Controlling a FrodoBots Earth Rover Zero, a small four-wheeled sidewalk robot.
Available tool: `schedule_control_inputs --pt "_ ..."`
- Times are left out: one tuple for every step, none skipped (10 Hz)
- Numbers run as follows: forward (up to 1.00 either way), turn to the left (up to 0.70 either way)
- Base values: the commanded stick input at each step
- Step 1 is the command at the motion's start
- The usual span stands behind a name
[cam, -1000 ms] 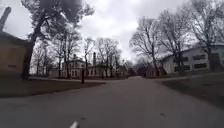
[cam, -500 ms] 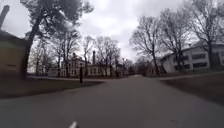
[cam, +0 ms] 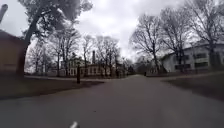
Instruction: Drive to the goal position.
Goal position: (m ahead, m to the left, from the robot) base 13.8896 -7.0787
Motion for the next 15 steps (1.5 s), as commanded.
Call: schedule_control_inputs --pt "1.00 -0.40" --pt "1.00 -0.40" --pt "1.00 -0.40" --pt "1.00 -0.40" --pt "1.00 -0.40" --pt "1.00 -0.40" --pt "1.00 -0.40" --pt "1.00 -0.40" --pt "1.00 -0.40" --pt "1.00 -0.40" --pt "1.00 -0.34" --pt "1.00 0.00" --pt "1.00 0.00" --pt "1.00 0.00" --pt "1.00 0.00"
